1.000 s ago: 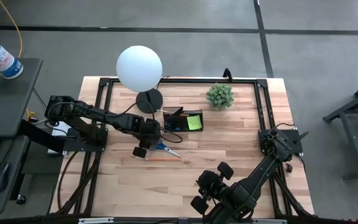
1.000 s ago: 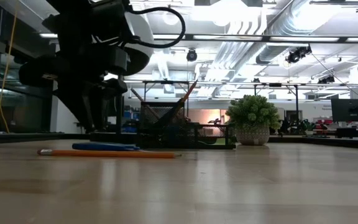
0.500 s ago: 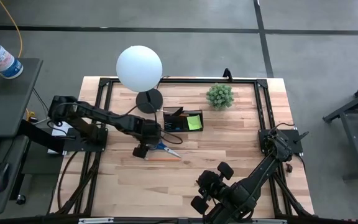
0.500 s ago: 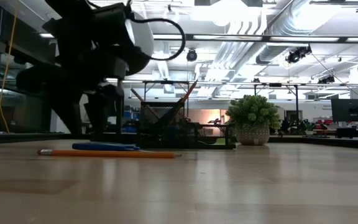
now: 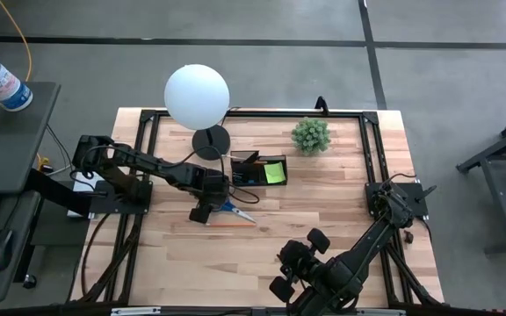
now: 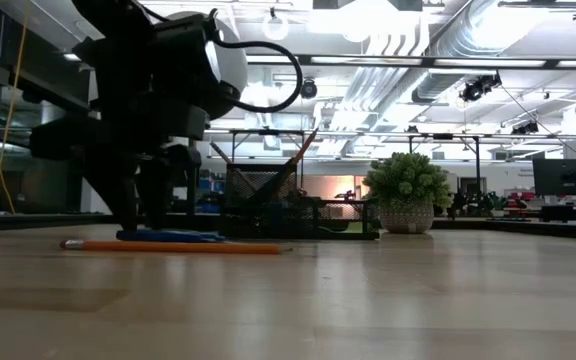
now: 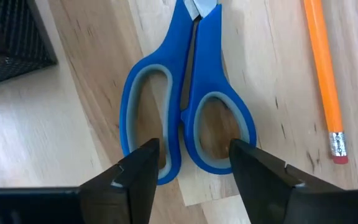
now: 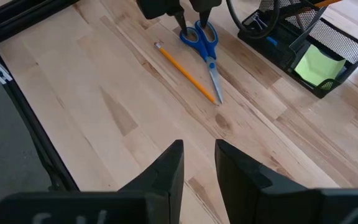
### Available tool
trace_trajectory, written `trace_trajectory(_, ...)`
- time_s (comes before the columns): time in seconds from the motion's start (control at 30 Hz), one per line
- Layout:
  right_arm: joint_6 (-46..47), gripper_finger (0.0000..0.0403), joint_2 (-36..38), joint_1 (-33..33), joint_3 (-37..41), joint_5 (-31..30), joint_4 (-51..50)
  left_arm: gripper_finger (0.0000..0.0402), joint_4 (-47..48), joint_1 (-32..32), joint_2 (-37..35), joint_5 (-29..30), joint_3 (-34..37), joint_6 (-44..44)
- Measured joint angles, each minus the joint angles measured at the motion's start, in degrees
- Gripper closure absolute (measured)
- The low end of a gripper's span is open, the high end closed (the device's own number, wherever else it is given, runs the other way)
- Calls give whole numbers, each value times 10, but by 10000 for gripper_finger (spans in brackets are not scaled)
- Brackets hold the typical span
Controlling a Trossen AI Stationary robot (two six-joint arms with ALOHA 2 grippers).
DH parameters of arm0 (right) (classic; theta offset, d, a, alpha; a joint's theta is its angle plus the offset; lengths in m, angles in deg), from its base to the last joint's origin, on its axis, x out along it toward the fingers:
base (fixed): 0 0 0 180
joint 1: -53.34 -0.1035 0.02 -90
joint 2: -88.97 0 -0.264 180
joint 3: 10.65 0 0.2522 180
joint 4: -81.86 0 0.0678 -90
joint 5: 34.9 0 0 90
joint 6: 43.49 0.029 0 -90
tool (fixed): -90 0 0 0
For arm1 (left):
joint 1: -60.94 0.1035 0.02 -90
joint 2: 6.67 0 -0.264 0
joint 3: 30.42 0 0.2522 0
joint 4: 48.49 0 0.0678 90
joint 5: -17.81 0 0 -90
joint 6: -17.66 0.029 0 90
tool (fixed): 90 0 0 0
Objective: Pick and place office supplies into organizer
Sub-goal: Put the blue scissors into the desk organizer
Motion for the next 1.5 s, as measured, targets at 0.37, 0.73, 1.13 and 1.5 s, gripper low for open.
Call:
trace_trajectory(0.37, 0, 320, 0, 0, 0, 0, 2, 244, -12, 0, 0, -3, 0, -5)
trace_trajectory(0.73, 0, 320, 0, 0, 0, 0, 2, 252, -26, 1, 41, -14, -2, -6)
trace_trajectory(1.13, 0, 320, 0, 0, 0, 0, 6, 321, -20, 1, 55, -6, -11, -5)
trace_trajectory(1.5, -1, 320, 0, 0, 0, -1, 6, 365, 16, -1, 59, 19, -44, -6)
